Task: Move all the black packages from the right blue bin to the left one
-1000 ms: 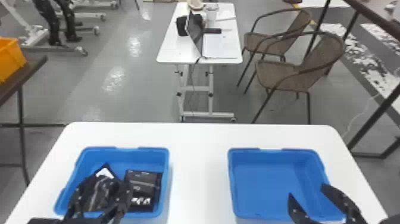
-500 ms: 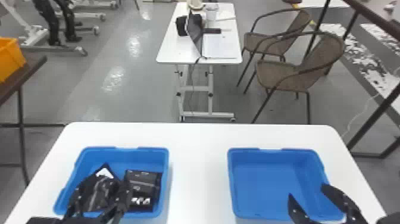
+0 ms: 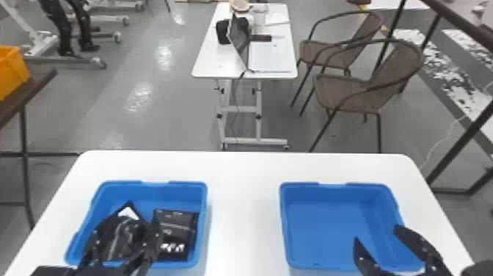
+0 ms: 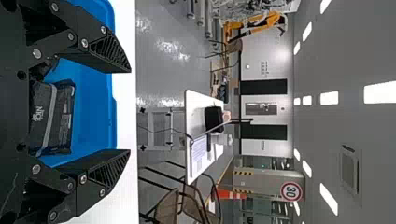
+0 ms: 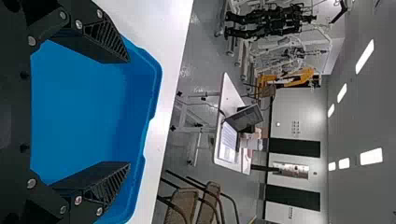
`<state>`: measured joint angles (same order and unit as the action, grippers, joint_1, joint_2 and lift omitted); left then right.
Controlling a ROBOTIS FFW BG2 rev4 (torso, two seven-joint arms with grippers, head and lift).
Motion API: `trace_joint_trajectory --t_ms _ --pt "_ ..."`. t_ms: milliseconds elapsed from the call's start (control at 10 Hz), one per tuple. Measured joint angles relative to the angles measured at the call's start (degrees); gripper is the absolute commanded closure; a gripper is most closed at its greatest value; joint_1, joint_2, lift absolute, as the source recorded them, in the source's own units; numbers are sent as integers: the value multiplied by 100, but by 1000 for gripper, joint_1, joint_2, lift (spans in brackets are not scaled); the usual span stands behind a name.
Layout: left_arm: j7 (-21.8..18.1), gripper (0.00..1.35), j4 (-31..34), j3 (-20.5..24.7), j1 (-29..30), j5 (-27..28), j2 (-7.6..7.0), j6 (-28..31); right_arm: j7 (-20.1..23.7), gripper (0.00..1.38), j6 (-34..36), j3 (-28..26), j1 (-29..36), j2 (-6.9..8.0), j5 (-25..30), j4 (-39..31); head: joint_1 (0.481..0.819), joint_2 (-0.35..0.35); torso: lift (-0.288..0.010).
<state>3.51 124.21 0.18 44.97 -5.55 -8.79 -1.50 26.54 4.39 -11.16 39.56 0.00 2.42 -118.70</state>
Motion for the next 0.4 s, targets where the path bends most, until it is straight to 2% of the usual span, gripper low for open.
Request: trace_joint_trajectory --t_ms 400 --pt "-64 452 -23 4 -38 1 17 -8 9 254 0 0 -22 0 -3 7 695 9 -40"
